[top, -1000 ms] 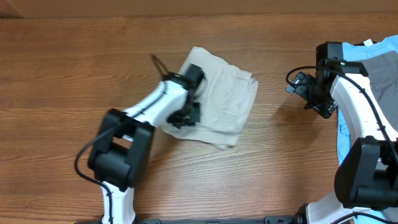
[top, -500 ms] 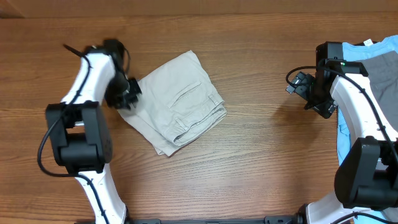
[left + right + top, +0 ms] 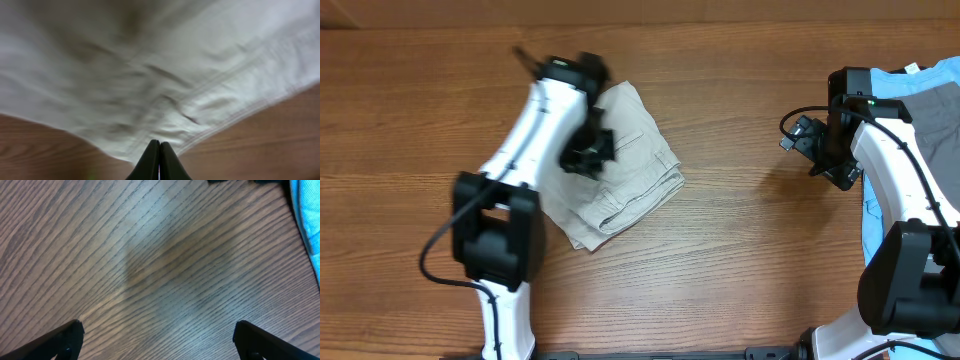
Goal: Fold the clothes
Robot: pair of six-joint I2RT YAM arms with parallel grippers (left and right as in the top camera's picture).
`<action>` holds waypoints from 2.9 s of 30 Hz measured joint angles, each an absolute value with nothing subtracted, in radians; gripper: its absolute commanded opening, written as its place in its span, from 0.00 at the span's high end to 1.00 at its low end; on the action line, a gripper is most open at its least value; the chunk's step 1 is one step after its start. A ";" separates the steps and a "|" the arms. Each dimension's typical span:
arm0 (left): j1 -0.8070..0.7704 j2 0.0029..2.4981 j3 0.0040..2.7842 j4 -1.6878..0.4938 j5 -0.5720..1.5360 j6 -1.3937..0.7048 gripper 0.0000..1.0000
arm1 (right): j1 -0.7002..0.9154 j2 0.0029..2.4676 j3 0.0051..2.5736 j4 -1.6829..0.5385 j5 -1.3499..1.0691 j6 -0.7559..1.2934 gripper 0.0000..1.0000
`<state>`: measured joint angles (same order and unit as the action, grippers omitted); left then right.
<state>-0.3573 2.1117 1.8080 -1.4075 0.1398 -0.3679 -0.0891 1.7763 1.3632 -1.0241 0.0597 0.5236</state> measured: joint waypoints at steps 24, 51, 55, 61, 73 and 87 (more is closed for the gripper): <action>-0.498 2.078 1.406 -1.070 0.061 -0.502 0.95 | -0.089 1.776 1.363 -1.024 0.060 0.523 0.00; -0.247 1.876 1.697 -1.282 0.095 -0.445 0.18 | -0.089 1.776 1.363 -1.024 0.060 0.524 0.00; -0.247 1.870 1.695 -1.291 0.035 -0.516 0.00 | -0.089 1.776 1.363 -1.024 0.060 0.524 0.00; -0.236 1.872 1.637 -1.251 -0.024 -0.586 0.00 | -0.089 1.776 1.363 -1.024 0.060 0.523 0.00; -0.117 1.877 1.457 -1.072 -0.031 -0.653 0.03 | -0.089 1.776 1.363 -1.024 0.059 0.523 0.00; -0.116 1.881 1.221 -0.801 -0.027 -0.656 0.07 | -0.089 1.776 1.363 -1.024 0.060 0.523 0.00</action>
